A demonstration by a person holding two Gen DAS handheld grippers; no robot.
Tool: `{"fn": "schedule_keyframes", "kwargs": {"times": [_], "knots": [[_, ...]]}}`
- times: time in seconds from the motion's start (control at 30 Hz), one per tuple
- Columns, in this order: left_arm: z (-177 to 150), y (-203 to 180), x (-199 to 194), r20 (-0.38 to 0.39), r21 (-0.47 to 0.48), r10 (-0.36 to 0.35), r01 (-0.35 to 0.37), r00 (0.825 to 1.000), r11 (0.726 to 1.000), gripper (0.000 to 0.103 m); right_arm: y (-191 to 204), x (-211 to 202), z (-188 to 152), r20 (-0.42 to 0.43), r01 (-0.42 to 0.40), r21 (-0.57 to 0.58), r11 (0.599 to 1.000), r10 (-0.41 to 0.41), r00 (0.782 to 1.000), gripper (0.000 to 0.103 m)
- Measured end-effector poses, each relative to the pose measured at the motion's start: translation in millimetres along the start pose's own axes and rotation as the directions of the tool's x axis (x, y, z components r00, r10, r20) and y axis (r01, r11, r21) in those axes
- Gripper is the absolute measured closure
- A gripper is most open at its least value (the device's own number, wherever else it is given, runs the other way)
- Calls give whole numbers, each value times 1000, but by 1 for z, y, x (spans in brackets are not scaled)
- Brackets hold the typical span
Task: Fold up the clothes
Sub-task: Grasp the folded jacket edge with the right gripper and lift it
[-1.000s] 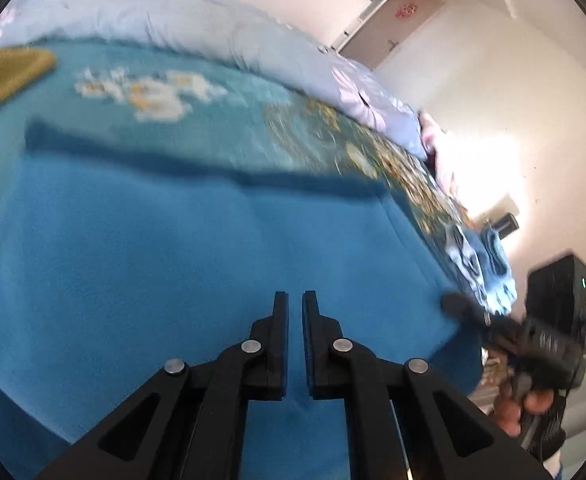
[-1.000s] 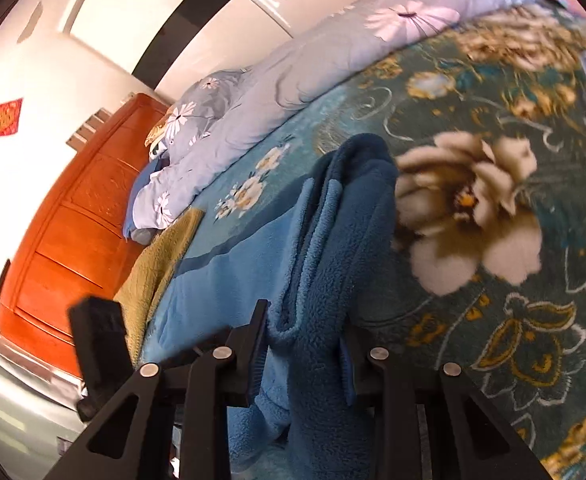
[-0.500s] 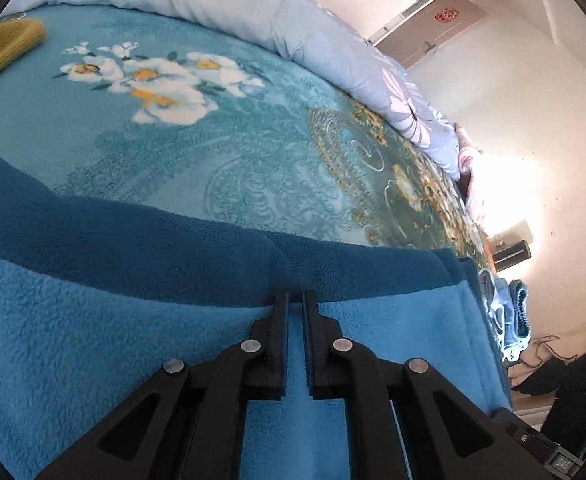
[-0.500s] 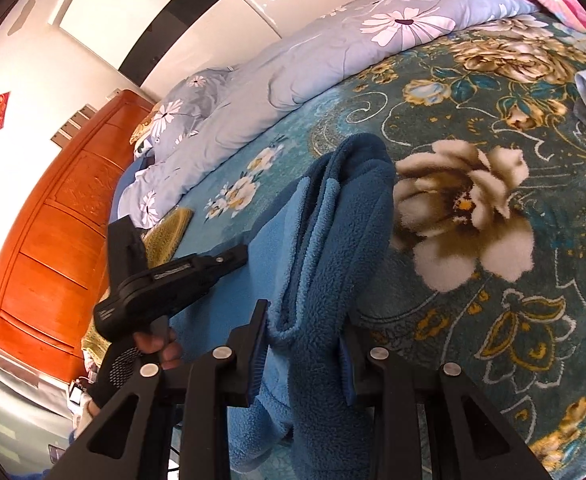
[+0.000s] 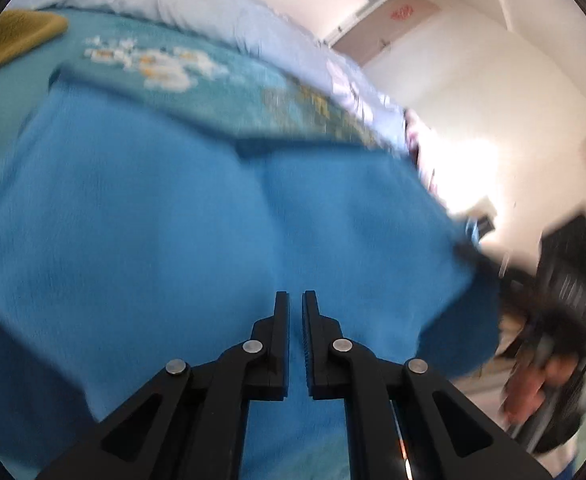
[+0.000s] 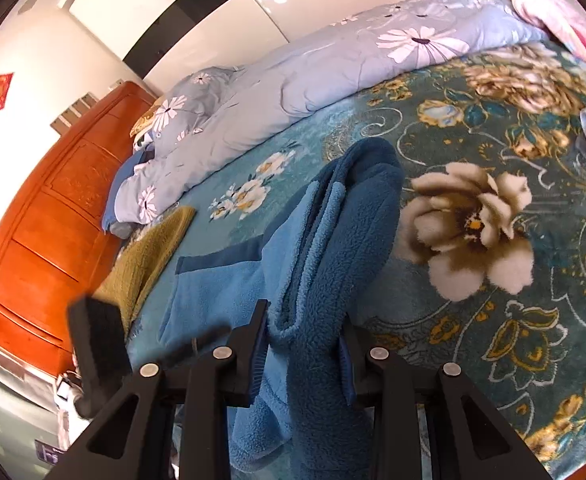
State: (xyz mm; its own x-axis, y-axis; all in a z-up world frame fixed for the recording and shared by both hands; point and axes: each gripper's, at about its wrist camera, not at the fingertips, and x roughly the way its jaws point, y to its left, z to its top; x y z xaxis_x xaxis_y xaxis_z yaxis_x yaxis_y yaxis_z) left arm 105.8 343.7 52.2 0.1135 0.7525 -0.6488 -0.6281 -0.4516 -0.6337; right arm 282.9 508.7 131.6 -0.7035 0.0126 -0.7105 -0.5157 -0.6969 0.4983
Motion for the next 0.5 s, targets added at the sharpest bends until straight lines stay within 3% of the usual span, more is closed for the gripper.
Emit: {"fn": "schedule_keyframes", "kwargs": {"times": [0.23,0.4,0.5], "knots": [[-11,-3,11,-47,9,-21,21,999,1000,98,43,-4,0,0,-8,-86,996,8,1000,72],[-15,17,-21,37,-57,-96,98,995,994,98,85,3,-3,-18,-43,-163,986,40,999,72],[-14,30,-47,94,-61,-89,95,992,994,98,117,14,-11,-40,-50,-236,970,42,998,72]]}}
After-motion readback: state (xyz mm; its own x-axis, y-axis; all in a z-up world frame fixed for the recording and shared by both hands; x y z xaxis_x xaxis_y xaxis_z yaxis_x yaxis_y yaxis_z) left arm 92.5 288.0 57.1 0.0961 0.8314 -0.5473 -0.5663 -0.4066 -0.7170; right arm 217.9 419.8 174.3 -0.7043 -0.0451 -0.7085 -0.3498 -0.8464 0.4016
